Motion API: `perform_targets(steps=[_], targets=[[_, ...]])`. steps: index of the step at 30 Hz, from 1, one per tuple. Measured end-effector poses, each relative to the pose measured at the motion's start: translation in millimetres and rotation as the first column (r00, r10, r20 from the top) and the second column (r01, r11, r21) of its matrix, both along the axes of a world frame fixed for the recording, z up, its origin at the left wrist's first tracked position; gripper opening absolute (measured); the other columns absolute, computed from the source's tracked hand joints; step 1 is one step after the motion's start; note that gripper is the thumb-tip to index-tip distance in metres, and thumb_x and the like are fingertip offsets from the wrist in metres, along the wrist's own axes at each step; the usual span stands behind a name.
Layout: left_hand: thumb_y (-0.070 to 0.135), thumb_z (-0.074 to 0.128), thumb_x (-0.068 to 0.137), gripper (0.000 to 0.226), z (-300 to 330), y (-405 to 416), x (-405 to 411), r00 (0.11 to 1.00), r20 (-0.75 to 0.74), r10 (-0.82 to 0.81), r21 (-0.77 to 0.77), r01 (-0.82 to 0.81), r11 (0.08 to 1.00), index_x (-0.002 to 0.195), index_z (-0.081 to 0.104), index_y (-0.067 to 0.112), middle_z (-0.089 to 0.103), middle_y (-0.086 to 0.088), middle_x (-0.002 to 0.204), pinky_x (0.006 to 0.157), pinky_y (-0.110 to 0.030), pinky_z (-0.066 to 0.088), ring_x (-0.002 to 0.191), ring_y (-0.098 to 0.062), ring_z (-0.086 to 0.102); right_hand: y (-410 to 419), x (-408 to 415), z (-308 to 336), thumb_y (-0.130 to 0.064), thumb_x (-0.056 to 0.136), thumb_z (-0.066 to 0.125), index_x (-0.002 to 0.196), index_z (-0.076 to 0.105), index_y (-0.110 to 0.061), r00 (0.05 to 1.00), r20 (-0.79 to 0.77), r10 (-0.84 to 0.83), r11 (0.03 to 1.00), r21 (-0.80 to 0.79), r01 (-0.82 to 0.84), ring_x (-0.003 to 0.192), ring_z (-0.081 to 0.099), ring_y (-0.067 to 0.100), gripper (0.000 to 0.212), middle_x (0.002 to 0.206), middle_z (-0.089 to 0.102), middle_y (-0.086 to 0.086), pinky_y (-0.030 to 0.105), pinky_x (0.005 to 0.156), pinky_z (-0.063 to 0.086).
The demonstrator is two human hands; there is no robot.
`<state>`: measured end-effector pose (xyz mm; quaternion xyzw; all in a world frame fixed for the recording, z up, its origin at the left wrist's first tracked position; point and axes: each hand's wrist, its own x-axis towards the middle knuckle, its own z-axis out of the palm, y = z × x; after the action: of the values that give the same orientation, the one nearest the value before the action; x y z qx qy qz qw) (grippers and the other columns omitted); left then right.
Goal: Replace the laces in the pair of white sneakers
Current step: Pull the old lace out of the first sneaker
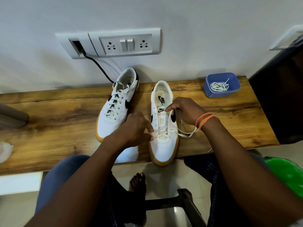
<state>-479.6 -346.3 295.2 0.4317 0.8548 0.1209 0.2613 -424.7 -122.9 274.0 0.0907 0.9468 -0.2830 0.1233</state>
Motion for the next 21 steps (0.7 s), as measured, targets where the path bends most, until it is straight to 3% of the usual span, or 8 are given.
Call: perform_targets(steps=[4, 7, 12, 17, 21], targets=[[0.046, 0.069, 0.085, 0.034, 25, 33, 8, 0.976, -0.207, 0.074, 0.006, -0.074, 0.997, 0.111, 0.07, 0.024, 0.048, -0.006, 0.123, 0.097, -0.046, 0.043, 0.12, -0.029, 0.041, -3, -1, 2, 0.004, 0.088, 0.058, 0.113, 0.074, -0.018, 0.998, 0.015, -0.065, 0.996, -0.059, 0.065, 0.109, 0.061, 0.025, 0.036, 0.118, 0.067, 0.009, 0.029, 0.096, 0.047], [0.05, 0.069, 0.083, 0.041, 19, 52, 17, 0.943, -0.326, 0.061, -0.052, -0.082, 0.995, 0.114, 0.068, 0.024, 0.046, -0.007, 0.127, 0.096, -0.046, 0.037, 0.119, -0.031, 0.038, -3, -1, 4, 0.007, 0.086, 0.057, 0.114, 0.073, -0.016, 0.996, -0.007, -0.086, 0.993, -0.084, 0.086, 0.109, 0.062, 0.024, 0.039, 0.116, 0.069, 0.009, 0.024, 0.091, 0.044], [0.048, 0.069, 0.082, 0.041, -12, 53, 17, 0.931, -0.363, 0.033, -0.088, -0.07, 0.994, 0.115, 0.067, 0.022, 0.04, -0.006, 0.126, 0.086, -0.044, 0.029, 0.118, -0.032, 0.032, 2, -2, 5, 0.007, 0.088, 0.052, 0.118, 0.071, -0.014, 0.982, -0.033, -0.184, 0.97, -0.169, 0.176, 0.101, 0.065, 0.022, 0.04, 0.104, 0.072, 0.008, 0.032, 0.097, 0.049], [0.037, 0.058, 0.088, 0.032, -15, 64, 14, 0.92, -0.392, 0.025, -0.054, -0.05, 0.997, 0.112, 0.064, 0.016, 0.042, -0.007, 0.12, 0.077, -0.041, 0.02, 0.114, -0.032, 0.034, 4, -6, 5, 0.003, 0.092, 0.048, 0.108, 0.075, -0.015, 0.976, -0.036, -0.214, 0.954, -0.221, 0.201, 0.082, 0.06, 0.005, 0.036, 0.089, 0.067, -0.005, 0.015, 0.078, 0.044], [0.05, 0.07, 0.08, 0.049, -19, 63, 18, 0.934, -0.358, -0.016, -0.113, -0.026, 0.993, 0.117, 0.063, 0.02, 0.042, -0.006, 0.124, 0.084, -0.043, 0.027, 0.117, -0.031, 0.034, 6, -7, 7, 0.002, 0.091, 0.051, 0.107, 0.075, -0.016, 0.978, -0.02, -0.209, 0.951, -0.238, 0.199, 0.076, 0.058, -0.002, 0.034, 0.082, 0.065, -0.01, 0.009, 0.07, 0.039]])
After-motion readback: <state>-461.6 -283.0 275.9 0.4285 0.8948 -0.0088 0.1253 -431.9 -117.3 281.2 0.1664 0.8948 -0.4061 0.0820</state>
